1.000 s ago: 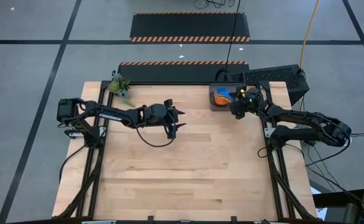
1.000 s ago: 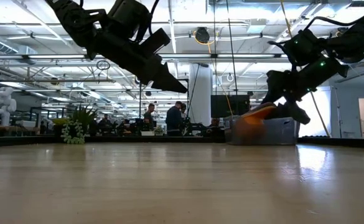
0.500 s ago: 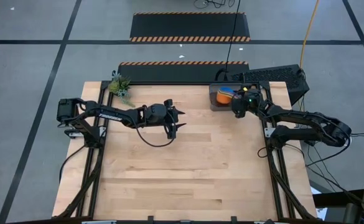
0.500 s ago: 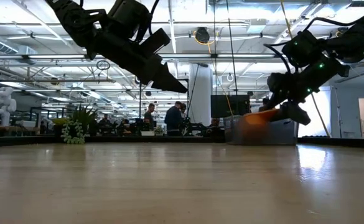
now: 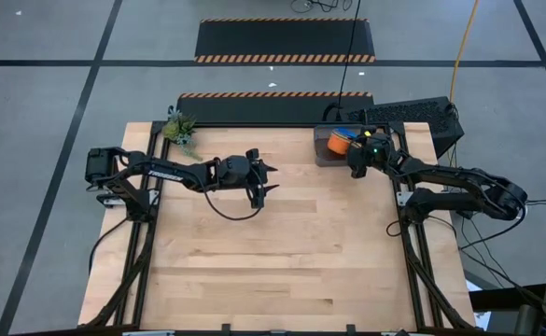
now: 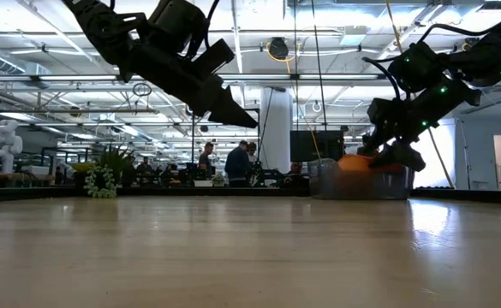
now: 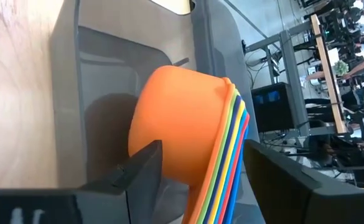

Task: Nest measuring cups in basket
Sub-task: Put the stack of measuring cups into the black bin

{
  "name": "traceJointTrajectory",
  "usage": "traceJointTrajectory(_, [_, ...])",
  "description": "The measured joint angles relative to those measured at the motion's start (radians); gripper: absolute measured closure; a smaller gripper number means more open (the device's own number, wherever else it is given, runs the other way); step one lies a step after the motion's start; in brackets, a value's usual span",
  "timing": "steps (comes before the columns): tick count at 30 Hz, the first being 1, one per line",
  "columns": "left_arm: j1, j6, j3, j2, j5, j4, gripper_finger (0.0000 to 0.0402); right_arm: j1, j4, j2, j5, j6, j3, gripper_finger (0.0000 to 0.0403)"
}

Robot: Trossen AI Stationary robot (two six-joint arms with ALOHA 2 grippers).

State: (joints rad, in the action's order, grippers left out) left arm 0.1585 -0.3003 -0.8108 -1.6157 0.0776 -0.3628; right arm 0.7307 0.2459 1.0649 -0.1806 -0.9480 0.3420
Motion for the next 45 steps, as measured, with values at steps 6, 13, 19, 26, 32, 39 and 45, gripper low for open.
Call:
traceJointTrajectory(6, [0.000,-0.002,0.000,0.000,0.000,-0.006,0.0167,0.000,-0.006,0.000,0.000,0.034,0.000,0.0213])
traceJointTrajectory(13, [0.000,-0.002,0.000,0.000,0.000,-0.009,0.0167,0.000,-0.013,0.000,0.002,0.106,0.000,0.0239])
traceJointTrajectory(19, [0.000,-0.002,0.000,0.000,0.001,-0.009,0.0167,0.000,-0.013,-0.001,0.002,0.175,0.000,0.0235])
traceJointTrajectory(26, [0.000,-0.002,0.000,0.000,0.001,-0.009,0.0167,-0.027,-0.013,-0.052,0.002,0.264,0.000,0.0227])
traceJointTrajectory(32, [0.002,-0.002,0.000,0.000,0.001,-0.013,0.0167,-0.073,-0.138,-0.096,-0.084,0.504,0.071,0.0234])
traceJointTrajectory(39, [0.012,0.012,0.000,0.000,0.001,-0.040,0.0167,-0.107,-0.540,0.000,-0.103,0.803,0.398,0.0234])
traceJointTrajectory(45, [0.012,0.018,0.000,0.000,0.000,-0.039,0.0167,-0.018,-0.716,0.170,0.019,0.893,0.629,0.0200])
